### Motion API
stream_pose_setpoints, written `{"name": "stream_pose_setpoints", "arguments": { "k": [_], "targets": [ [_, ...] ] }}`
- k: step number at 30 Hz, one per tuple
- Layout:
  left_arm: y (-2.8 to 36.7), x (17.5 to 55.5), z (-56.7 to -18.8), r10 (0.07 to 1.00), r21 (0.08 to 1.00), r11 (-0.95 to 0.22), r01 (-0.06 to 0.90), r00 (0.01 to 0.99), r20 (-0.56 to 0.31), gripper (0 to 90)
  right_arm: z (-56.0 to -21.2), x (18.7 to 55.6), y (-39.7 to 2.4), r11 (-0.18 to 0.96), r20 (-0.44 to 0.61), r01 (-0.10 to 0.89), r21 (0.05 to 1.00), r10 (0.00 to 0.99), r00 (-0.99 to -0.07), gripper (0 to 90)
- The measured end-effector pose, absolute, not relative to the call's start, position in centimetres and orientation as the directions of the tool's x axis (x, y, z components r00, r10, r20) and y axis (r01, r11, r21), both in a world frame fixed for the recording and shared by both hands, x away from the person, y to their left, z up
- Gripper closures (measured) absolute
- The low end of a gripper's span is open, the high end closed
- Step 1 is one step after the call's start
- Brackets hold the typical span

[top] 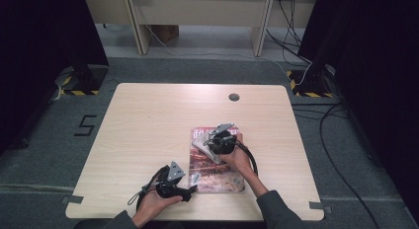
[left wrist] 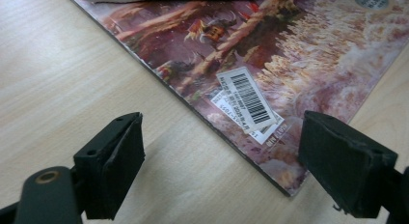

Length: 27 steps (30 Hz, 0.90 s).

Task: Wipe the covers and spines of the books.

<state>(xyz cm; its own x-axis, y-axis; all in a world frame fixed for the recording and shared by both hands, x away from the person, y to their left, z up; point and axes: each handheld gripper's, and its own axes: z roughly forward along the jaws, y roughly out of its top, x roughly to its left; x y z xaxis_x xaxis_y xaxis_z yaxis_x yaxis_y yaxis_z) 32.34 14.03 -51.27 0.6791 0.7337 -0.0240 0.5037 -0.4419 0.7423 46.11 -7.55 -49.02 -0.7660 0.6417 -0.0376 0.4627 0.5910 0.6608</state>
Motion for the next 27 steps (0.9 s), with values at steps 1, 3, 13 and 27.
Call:
{"name": "stream_pose_setpoints", "arguments": {
  "k": [1, 3, 13, 27],
  "targets": [
    [14.1, 32.4, -51.3, 0.735, 0.742, -0.439, 0.507, 0.677, -0.027, 15.8, -48.9, 46.1, -7.7, 0.588, -0.035, 0.462, 0.664, 0.642, -0.766, 78.3],
    [14.3, 32.4, -51.2, 0.737, 0.741, -0.437, 0.510, 0.675, -0.030, 15.8, -48.7, 46.0, -8.2, 0.581, -0.032, 0.467, 0.667, 0.648, -0.761, 78.3],
    [14.2, 32.2, -51.0, 0.722, 0.748, -0.438, 0.499, 0.691, -0.039, 15.6, -46.8, 44.5, -11.9, 0.503, -0.011, 0.481, 0.718, 0.699, -0.715, 78.4],
    [14.6, 32.1, -50.9, 0.722, 0.753, -0.431, 0.498, 0.691, -0.044, 15.6, -45.4, 43.2, -21.4, 0.339, 0.017, 0.564, 0.753, 0.847, -0.531, 78.2]
  ]
}}
